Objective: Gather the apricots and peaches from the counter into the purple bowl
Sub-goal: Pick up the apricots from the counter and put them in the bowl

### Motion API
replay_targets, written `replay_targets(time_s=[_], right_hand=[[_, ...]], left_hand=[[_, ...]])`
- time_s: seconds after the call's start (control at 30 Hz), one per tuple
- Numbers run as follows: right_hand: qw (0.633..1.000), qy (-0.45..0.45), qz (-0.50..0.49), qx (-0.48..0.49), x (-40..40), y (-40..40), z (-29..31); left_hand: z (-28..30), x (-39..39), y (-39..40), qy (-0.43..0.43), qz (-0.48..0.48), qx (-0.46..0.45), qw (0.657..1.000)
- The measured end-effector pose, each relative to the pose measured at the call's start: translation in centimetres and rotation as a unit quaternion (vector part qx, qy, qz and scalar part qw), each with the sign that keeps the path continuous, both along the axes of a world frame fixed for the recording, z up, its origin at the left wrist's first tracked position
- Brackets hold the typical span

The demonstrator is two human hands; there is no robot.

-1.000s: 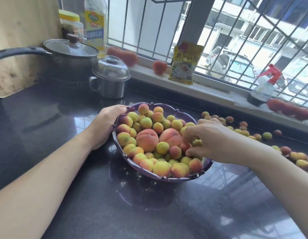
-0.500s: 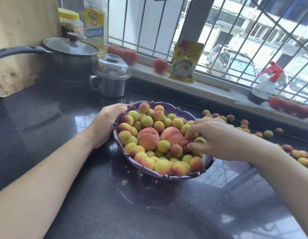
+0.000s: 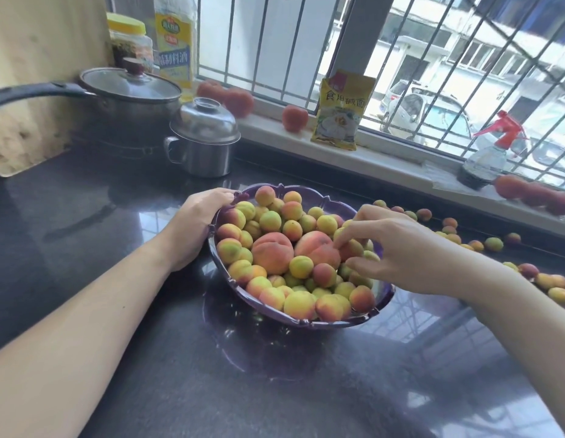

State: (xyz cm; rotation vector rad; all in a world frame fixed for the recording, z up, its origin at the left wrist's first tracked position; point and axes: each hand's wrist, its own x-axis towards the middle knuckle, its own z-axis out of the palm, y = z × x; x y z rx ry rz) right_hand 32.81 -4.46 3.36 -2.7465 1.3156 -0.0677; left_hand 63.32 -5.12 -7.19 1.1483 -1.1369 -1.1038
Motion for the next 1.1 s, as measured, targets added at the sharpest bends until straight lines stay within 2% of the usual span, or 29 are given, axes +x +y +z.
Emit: replay_targets(time_s=[0.27,0.7,0.77,0.83,0.87,0.9,0.93,1.0,1.07,1.1], right_hand=[[0.997,0.058,0.039,0.027,0.1,0.1,-0.7],[0.998,-0.027,0.046,-0.017,0.0,-0.1,-2.3],[0.996,-0.085,0.031,-0.006,-0.7,-0.1,-2.1],[0.974,-0.222,-0.036,-0.034,-2.0,-0.5,-2.0],[0.949,-0.293,-0.091,-0.066,-3.0,-1.1,-2.4],[0.922,-0.341,-0.155,-0.102,-4.1,-2.0,-3.2],[0.900,-0.349,-0.221,-0.138,-5.2,-3.0,-4.3],[0.889,-0.259,-0.330,-0.182,-7.4,-5.0,-7.3],[0.893,-0.151,-0.391,-0.162,-8.8,-6.1,-10.1],[0.894,-0.127,-0.403,-0.151,-9.1,-6.5,-11.0]], left_hand=[[0.2,-0.2,0.2,0.033,-0.021,0.002,0.999],[0.0,-0.3,0.1,0.032,-0.010,-0.005,0.999],[0.1,-0.3,0.1,0.035,-0.016,-0.003,0.999],[0.1,-0.3,0.2,0.036,-0.020,-0.006,0.999],[0.2,-0.3,0.2,0.035,-0.019,-0.005,0.999],[0.2,-0.4,0.2,0.035,-0.019,-0.003,0.999],[0.3,-0.3,0.3,0.035,-0.020,-0.002,0.999],[0.3,-0.3,0.2,0.035,-0.021,-0.002,0.999],[0.2,-0.4,0.2,0.038,-0.019,0.000,0.999],[0.2,-0.4,0.2,0.042,-0.017,0.000,0.999]])
